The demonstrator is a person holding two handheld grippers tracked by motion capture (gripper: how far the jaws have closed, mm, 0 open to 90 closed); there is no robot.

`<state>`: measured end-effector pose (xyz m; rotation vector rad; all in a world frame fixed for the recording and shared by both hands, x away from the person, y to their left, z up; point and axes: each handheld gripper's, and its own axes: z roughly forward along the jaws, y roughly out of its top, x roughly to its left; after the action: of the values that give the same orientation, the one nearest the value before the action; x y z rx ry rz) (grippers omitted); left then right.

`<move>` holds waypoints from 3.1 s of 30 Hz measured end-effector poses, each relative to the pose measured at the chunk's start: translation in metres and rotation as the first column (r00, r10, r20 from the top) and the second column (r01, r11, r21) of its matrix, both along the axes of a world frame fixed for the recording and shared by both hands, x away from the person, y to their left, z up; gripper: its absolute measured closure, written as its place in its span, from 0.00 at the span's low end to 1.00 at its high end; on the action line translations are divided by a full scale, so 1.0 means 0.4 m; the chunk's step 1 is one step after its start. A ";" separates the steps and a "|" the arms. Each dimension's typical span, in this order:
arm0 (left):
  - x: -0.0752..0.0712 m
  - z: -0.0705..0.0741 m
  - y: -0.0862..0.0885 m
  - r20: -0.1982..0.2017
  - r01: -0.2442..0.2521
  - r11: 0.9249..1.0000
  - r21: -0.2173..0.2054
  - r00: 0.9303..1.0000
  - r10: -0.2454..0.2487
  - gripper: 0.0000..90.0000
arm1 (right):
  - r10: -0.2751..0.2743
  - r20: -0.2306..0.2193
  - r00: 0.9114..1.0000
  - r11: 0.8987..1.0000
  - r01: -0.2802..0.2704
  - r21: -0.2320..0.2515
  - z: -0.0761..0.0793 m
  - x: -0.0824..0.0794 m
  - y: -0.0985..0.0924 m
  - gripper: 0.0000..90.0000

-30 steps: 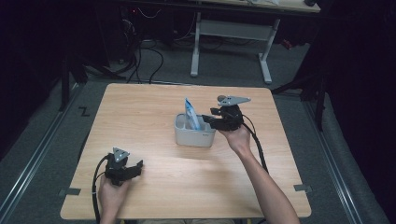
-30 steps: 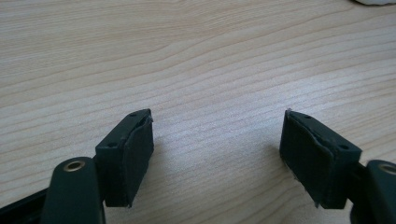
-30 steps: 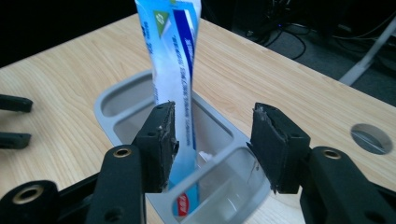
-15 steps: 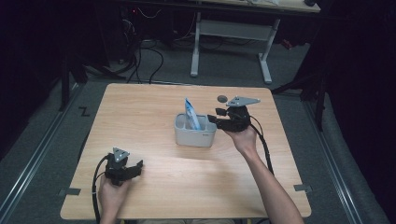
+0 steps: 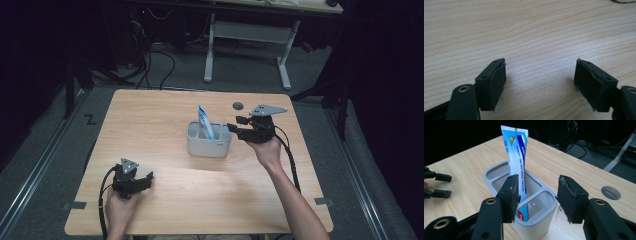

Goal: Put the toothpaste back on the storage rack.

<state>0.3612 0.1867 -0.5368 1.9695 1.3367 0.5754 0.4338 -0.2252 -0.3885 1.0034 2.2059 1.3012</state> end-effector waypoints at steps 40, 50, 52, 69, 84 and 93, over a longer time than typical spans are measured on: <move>0.000 0.000 0.000 0.001 0.000 1.000 0.002 1.000 0.000 0.29 | -0.120 0.014 0.993 0.990 0.118 0.078 -0.006 -0.072 -0.164 0.58; 0.000 0.000 0.000 0.001 0.000 1.000 0.002 1.000 0.000 0.29 | -0.139 0.012 0.990 0.987 0.137 0.086 -0.009 -0.091 -0.197 0.58; 0.000 0.000 0.000 0.001 0.000 1.000 0.002 1.000 0.000 0.29 | -0.146 0.014 0.989 0.985 0.144 0.096 -0.009 -0.095 -0.207 0.58; 0.000 0.000 0.000 0.001 0.000 1.000 0.002 1.000 0.000 0.29 | -0.197 0.001 0.980 0.972 0.195 0.133 -0.031 -0.131 -0.275 0.57; 0.000 0.000 -0.001 0.002 -0.002 1.000 0.001 1.000 0.002 0.29 | -0.218 -0.012 0.976 0.963 0.217 0.159 -0.062 -0.157 -0.302 0.57; 0.000 0.000 0.000 0.000 -0.001 1.000 0.001 1.000 0.001 0.29 | -0.220 -0.033 0.975 0.963 0.222 0.149 -0.087 -0.165 -0.302 0.57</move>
<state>0.3612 0.1866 -0.5368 1.9697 1.3378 0.5766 0.3676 -0.3461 -0.4235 1.2813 1.9616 1.3765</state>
